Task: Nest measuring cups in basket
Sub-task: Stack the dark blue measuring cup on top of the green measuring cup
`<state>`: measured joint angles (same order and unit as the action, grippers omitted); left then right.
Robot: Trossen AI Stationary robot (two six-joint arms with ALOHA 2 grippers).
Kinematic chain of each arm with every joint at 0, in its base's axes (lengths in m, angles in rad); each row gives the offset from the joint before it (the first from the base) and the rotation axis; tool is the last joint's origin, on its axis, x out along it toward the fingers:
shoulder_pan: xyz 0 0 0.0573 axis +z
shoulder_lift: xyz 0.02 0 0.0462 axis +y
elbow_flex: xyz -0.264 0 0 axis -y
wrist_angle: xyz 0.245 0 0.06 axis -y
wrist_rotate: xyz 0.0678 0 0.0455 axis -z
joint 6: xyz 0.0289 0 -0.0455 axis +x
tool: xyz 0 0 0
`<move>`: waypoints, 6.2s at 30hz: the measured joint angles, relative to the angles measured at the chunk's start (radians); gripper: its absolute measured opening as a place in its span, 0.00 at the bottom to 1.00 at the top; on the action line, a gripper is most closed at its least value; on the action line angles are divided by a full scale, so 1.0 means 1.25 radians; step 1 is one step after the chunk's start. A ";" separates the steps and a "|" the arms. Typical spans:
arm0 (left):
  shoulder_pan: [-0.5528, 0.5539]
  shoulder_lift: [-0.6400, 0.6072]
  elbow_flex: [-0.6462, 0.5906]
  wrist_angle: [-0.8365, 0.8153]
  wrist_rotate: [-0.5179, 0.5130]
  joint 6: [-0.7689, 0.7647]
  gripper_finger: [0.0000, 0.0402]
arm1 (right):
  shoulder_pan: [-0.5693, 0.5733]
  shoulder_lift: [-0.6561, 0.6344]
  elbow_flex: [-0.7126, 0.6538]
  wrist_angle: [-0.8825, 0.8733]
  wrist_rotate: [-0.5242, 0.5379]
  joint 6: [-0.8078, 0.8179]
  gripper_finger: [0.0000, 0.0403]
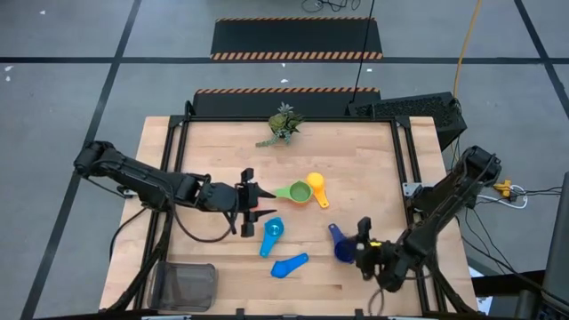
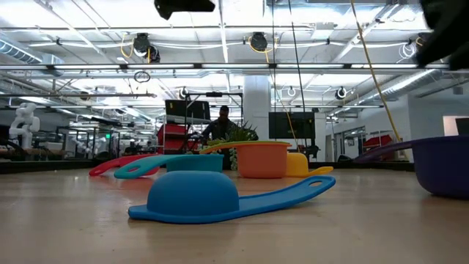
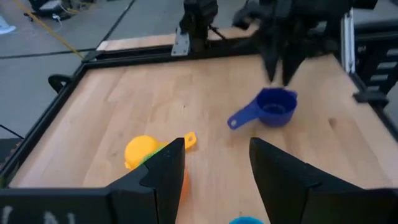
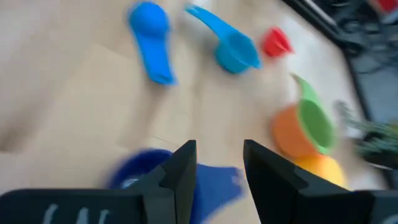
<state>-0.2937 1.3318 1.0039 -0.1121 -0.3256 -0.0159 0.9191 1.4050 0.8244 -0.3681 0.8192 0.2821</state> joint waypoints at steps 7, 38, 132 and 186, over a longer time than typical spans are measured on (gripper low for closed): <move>-0.001 0.062 0.000 0.048 0.001 0.027 0.45 | 0.110 0.070 0.034 0.035 -0.056 0.022 0.32; 0.016 0.067 0.001 0.050 0.001 0.018 0.45 | 0.135 0.305 0.104 -0.305 0.096 0.100 0.32; -0.041 0.116 0.001 0.445 -0.105 0.427 0.81 | -0.014 -0.278 0.104 -0.030 0.421 -0.448 0.00; -0.083 0.177 0.001 0.758 -0.074 0.556 0.50 | -0.045 -0.291 -0.137 0.944 0.120 -1.032 0.00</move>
<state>-0.3972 1.5526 1.0054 0.8353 -0.4177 0.6790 0.8631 1.0412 0.6537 0.8120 0.9691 -1.0077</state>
